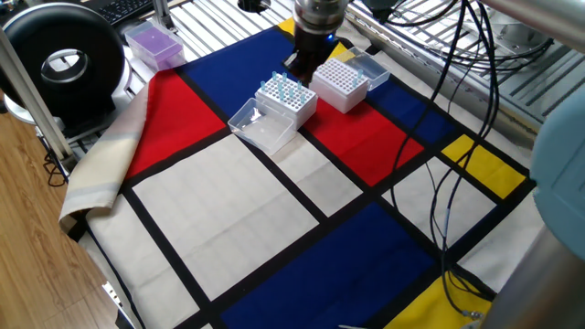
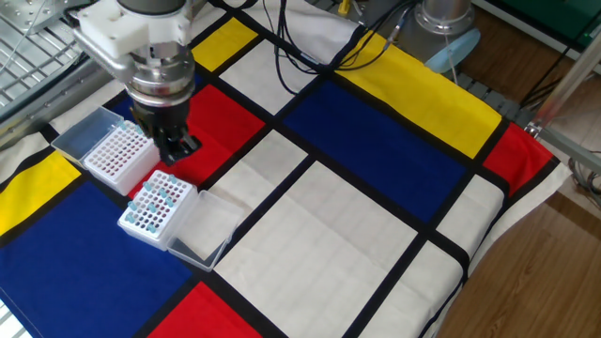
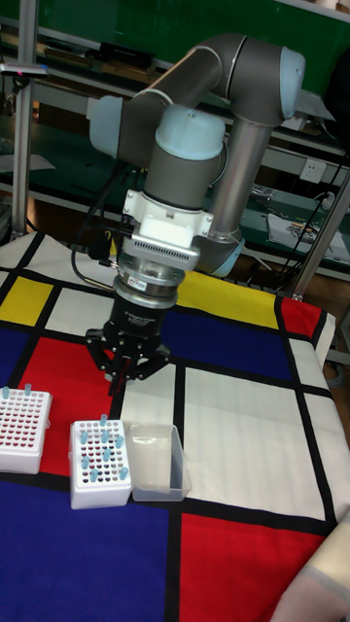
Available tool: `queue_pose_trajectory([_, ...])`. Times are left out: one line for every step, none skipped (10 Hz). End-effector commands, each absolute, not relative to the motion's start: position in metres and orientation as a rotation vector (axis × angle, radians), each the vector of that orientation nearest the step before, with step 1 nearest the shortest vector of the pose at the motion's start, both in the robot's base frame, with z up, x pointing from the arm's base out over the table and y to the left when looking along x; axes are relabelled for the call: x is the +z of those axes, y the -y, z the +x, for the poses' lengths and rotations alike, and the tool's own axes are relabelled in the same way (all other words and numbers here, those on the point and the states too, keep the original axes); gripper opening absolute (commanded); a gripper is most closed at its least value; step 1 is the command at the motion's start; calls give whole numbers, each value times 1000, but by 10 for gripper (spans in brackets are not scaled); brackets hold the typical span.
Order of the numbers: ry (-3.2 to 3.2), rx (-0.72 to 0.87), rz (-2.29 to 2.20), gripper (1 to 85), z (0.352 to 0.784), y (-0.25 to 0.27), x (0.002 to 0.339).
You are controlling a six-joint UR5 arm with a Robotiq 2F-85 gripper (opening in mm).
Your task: Transfer all medium pipette tips from one holder to another
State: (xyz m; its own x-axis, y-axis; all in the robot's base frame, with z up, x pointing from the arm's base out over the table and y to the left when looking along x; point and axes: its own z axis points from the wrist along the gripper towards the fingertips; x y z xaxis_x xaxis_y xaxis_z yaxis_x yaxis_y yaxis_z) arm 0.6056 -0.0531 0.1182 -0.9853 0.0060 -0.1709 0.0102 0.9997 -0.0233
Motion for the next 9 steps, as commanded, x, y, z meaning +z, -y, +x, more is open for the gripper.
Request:
queue_pose_trajectory([-3002, 18, 10, 147, 601, 44, 109])
queue_pose_trajectory([-2991, 32, 4, 140, 604, 44, 105])
queue_pose_trajectory([-2987, 49, -2, 140, 606, 44, 102])
queue_pose_trajectory([-2993, 49, -2, 140, 605, 45, 101])
queue_pose_trajectory([-3002, 27, 4, 137, 604, 49, 98])
queue_pose_trajectory([-3005, 25, 8, 137, 603, 53, 96])
queue_pose_trajectory([-3018, 7, 7, 133, 600, 58, 95])
queue_pose_trajectory([-3027, -5, 6, 133, 597, 62, 94])
queue_pose_trajectory([-3032, -8, -3, 140, 596, 64, 93])
